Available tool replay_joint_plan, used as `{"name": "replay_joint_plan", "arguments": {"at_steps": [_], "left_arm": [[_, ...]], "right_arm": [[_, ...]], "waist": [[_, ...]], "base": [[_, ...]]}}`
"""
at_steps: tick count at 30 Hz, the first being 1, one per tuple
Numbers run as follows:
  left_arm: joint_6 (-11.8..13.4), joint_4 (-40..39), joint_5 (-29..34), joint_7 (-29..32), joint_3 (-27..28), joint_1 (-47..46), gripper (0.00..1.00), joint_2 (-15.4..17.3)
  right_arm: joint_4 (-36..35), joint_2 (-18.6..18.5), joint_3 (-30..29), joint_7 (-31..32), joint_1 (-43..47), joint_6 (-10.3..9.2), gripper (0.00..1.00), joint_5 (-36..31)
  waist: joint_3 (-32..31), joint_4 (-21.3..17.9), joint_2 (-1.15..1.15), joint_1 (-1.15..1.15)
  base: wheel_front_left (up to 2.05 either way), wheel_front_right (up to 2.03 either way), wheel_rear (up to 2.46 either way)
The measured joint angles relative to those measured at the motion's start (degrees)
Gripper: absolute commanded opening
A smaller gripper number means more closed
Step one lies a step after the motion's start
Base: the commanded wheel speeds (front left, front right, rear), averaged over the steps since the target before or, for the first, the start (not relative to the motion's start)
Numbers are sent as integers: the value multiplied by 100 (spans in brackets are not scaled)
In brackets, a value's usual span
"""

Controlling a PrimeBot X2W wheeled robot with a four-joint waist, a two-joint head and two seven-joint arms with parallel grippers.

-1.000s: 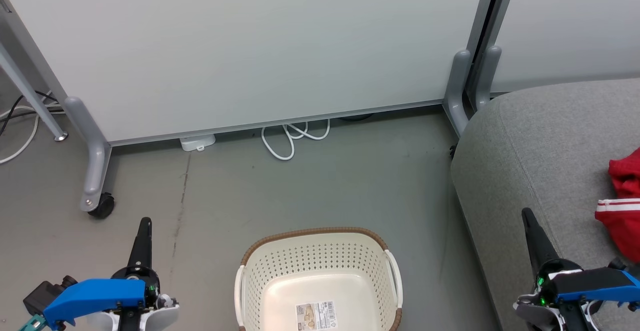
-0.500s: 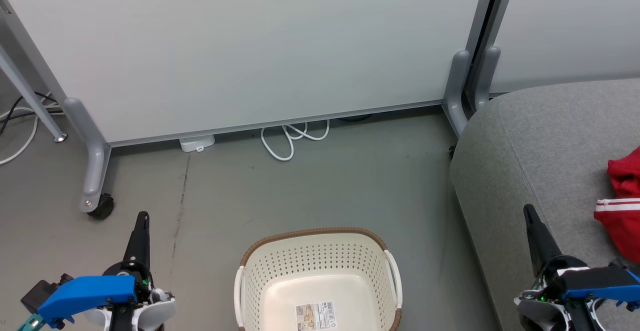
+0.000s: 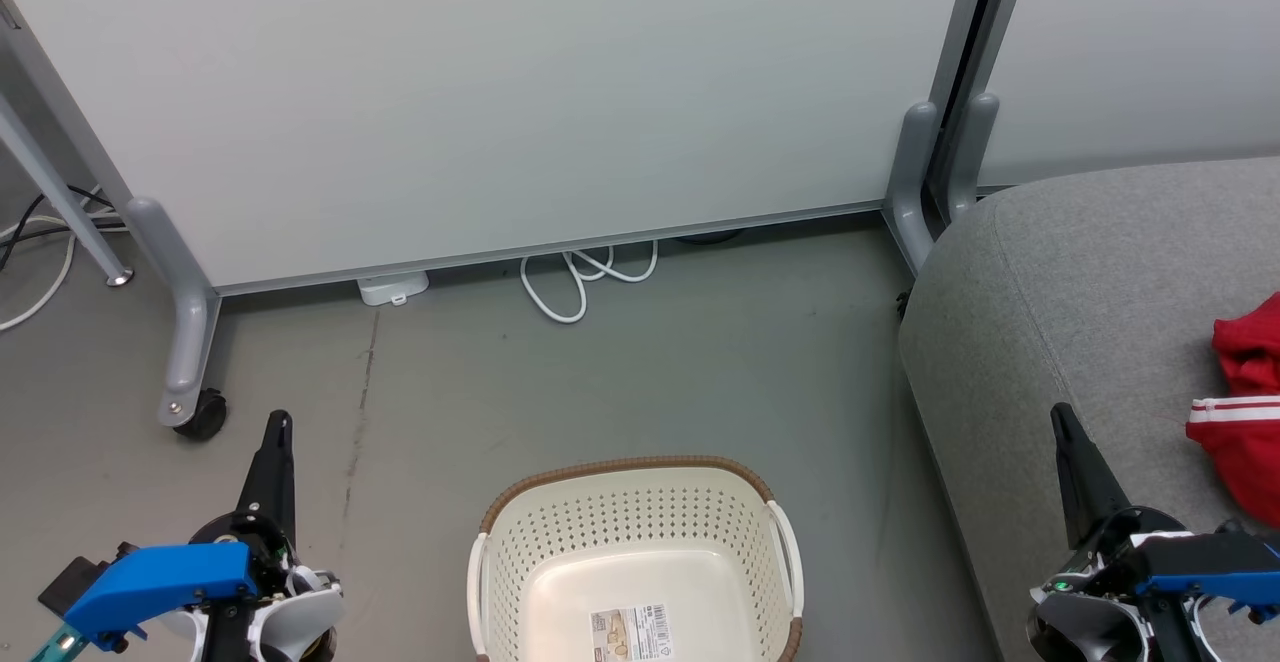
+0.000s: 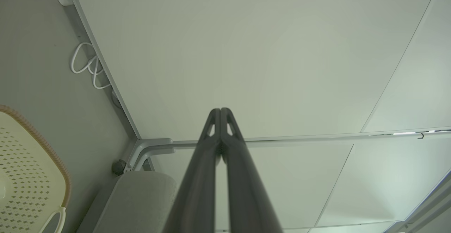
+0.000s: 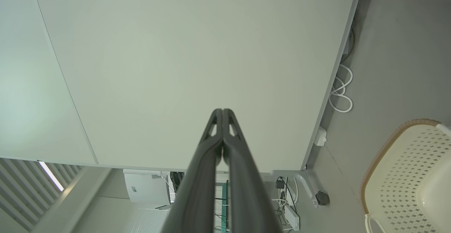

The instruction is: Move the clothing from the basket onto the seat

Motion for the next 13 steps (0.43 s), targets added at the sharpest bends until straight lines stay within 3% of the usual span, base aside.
{"name": "replay_joint_plan", "arguments": {"at_steps": [13], "left_arm": [[0, -22, -129, 30, 21, -22, 0, -4]], "right_arm": [[-2, -1, -8, 16, -4, 0, 0, 142]], "waist": [[-2, -3, 0, 0]], "base": [[0, 0, 0]]}}
